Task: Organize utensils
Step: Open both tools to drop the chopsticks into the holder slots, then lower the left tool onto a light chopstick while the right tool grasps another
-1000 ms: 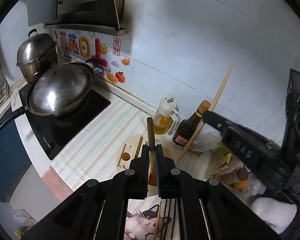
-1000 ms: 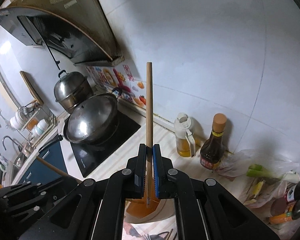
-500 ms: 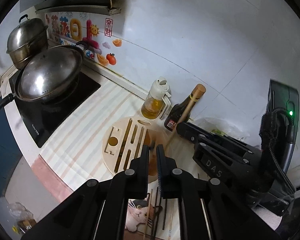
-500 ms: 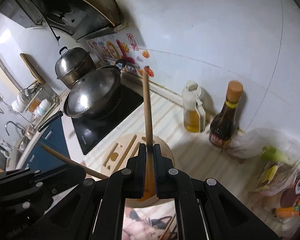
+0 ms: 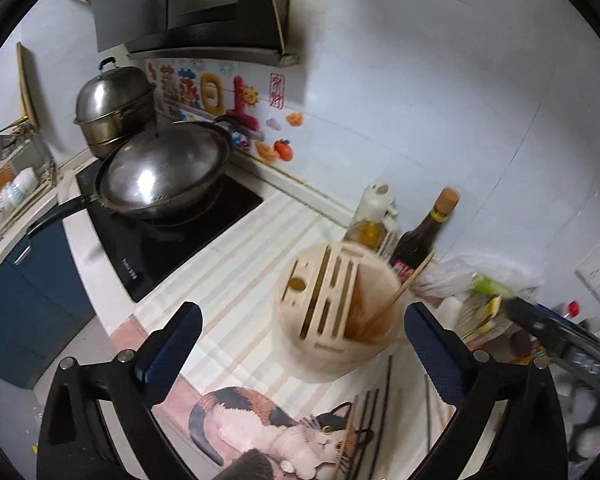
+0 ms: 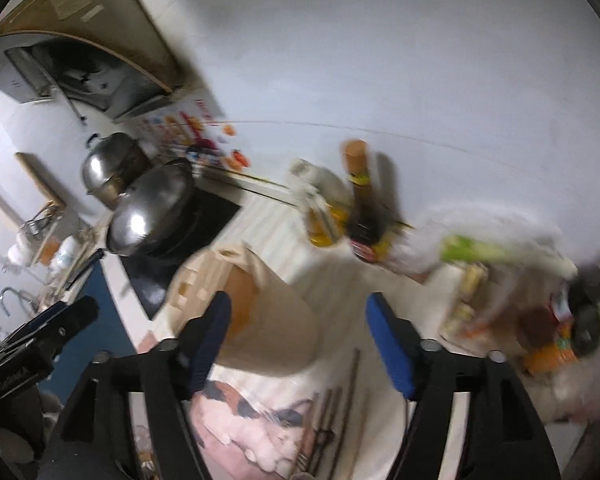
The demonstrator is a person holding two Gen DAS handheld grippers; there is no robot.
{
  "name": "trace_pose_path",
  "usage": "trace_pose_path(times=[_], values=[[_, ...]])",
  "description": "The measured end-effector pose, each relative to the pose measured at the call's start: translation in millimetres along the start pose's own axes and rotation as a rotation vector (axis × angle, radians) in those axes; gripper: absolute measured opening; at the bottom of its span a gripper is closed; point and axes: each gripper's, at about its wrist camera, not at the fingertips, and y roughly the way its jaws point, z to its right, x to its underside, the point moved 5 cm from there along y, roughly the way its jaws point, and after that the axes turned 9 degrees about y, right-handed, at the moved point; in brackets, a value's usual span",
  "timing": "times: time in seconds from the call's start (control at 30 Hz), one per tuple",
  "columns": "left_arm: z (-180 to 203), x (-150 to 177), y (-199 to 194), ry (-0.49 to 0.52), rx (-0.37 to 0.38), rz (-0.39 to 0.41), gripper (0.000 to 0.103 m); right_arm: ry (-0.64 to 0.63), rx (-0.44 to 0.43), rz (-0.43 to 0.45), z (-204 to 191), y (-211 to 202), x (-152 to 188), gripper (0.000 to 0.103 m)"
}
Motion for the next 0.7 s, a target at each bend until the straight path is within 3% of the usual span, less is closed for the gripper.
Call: trace_pose_path(times=[0.13, 0.27, 0.43, 0.57, 0.7], values=[[10.6, 30.5, 17.2, 0.029, -0.007, -0.039, 0.103, 0.037, 0.055, -0.031, 36.3, 6.7, 35.1, 0.091], [27.8, 70.2, 45.1, 0.065, 0.013, -0.128, 0.103, 0.083, 0.12, -0.104, 72.2, 28.6, 73.2, 0.092], [46.0, 121.2, 81.9, 0.122, -0.014, -0.246, 0.103, 0.155, 0.141, -0.209, 107.0, 57.3, 115.1, 0.091], [60.6, 155.4, 113.7, 0.162, -0.022, -0.348, 0.103, 0.175, 0.136, -0.307, 119.4, 86.1, 141.8, 0.058], [65.0, 184.9, 143.4, 0.172, -0.017, -0.447, 0.103, 0.155, 0.141, -0.393, 119.1, 120.4, 165.7, 0.047]])
